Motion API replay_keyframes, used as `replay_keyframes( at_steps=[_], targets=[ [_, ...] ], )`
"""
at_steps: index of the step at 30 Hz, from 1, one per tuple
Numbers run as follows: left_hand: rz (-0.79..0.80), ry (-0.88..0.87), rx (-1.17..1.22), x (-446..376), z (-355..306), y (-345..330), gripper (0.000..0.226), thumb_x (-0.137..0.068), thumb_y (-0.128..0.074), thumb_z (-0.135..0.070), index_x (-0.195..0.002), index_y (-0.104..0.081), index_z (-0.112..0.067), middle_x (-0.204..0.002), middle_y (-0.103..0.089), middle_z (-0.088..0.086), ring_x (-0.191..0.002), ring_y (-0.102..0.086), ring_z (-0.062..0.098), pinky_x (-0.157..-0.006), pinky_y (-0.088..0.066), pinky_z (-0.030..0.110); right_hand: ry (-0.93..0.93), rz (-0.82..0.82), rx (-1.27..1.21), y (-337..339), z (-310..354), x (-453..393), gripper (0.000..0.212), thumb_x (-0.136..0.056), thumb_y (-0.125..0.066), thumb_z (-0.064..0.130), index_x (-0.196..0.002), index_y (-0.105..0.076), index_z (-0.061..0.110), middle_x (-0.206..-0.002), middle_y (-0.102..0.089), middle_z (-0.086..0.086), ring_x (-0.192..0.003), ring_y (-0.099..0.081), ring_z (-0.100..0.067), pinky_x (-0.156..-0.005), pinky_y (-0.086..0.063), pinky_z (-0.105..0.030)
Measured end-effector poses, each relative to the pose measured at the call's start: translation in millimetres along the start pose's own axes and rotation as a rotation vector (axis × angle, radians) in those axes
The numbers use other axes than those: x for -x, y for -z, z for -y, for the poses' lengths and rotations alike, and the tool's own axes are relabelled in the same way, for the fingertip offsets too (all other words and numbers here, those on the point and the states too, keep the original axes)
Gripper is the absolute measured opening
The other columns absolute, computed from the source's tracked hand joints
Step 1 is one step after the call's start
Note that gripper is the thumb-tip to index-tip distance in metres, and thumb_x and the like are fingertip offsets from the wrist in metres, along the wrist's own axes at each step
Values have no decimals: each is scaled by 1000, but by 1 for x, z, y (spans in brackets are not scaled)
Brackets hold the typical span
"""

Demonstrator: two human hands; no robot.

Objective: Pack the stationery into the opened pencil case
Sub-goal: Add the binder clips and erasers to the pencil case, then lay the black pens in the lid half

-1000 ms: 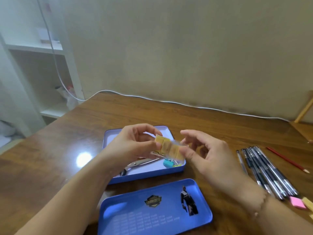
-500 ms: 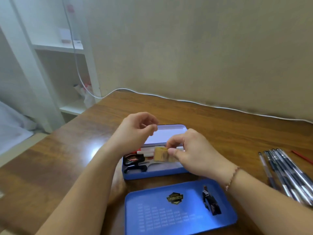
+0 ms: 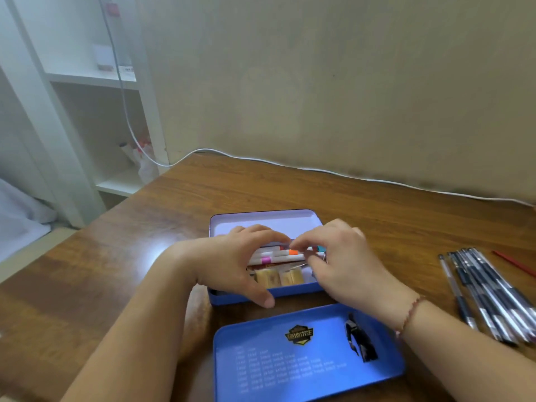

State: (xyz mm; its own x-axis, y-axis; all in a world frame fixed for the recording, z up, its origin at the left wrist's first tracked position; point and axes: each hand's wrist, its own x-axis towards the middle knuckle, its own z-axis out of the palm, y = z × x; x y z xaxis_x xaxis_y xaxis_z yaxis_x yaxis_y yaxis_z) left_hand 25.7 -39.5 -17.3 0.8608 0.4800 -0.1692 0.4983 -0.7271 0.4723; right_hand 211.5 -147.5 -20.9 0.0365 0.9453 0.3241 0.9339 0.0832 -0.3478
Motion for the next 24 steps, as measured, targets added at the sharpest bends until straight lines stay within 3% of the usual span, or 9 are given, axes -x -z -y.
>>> replay_keyframes(
  at_steps=[4, 8, 14, 18, 20, 22, 24],
  targets=[
    [-51, 3, -49, -2, -5, -2, 91, -69, -83, -44, -142, -28, -47, -145, -30, -23, -135, -26, 6, -110, -34, 38, -30, -72, -26, 36, -19, 22, 19, -86, -65, 18, -93, -73, 33, -89, -64, 25, -96, -53, -7, -86, -45, -37],
    [-93, -6, -49, -3, -4, -2, 89, -70, -82, -45, -142, -30, -46, -145, -32, -25, -133, -30, 3, -109, -36, 34, -14, -56, 30, 61, -35, 67, 8, -84, -63, 35, -85, -68, 42, -87, -63, 31, -95, -55, 2, -81, -48, -31],
    [-170, -20, -80, -9, 1, -7, 82, -72, -78, -49, -142, -34, -46, -146, -33, -25, -135, -26, -2, -112, -33, 31, 186, 283, 136, 61, -38, 123, 21, -83, -56, 60, -90, -64, 42, -91, -58, 29, -91, -56, 7, -70, -51, -18],
    [-310, -173, -93, -9, -5, -13, 68, -70, -65, -64, -133, -51, -43, -139, -44, -22, -134, -26, -5, -109, -29, 21, 258, 293, 203, 48, -39, 133, 17, -80, -57, 56, -85, -61, 40, -83, -58, 24, -83, -56, -1, -61, -47, -19],
    [-425, -265, -77, -12, -15, -18, 56, -74, -63, -63, -126, -58, -42, -131, -51, -22, -131, -34, 1, -102, -32, 15, 236, 281, 214, 53, -46, 138, 16, -76, -58, 53, -78, -63, 38, -75, -59, 23, -78, -54, -4, -60, -43, -20],
    [-497, -341, -138, -15, -30, -23, 46, -79, -63, -58, -121, -62, -39, -122, -58, -21, -121, -46, 8, -96, -39, 18, 158, 316, 244, 66, -54, 141, 20, -74, -57, 57, -78, -65, 39, -74, -61, 24, -80, -52, -4, -63, -44, -22],
    [-517, -427, -282, -17, -46, -31, 38, -83, -63, -53, -115, -67, -33, -113, -65, -16, -105, -55, 10, -86, -47, 27, 76, 314, 210, 81, -66, 143, 25, -79, -55, 60, -92, -66, 42, -87, -63, 23, -93, -46, 0, -81, -42, -25]
  ],
)
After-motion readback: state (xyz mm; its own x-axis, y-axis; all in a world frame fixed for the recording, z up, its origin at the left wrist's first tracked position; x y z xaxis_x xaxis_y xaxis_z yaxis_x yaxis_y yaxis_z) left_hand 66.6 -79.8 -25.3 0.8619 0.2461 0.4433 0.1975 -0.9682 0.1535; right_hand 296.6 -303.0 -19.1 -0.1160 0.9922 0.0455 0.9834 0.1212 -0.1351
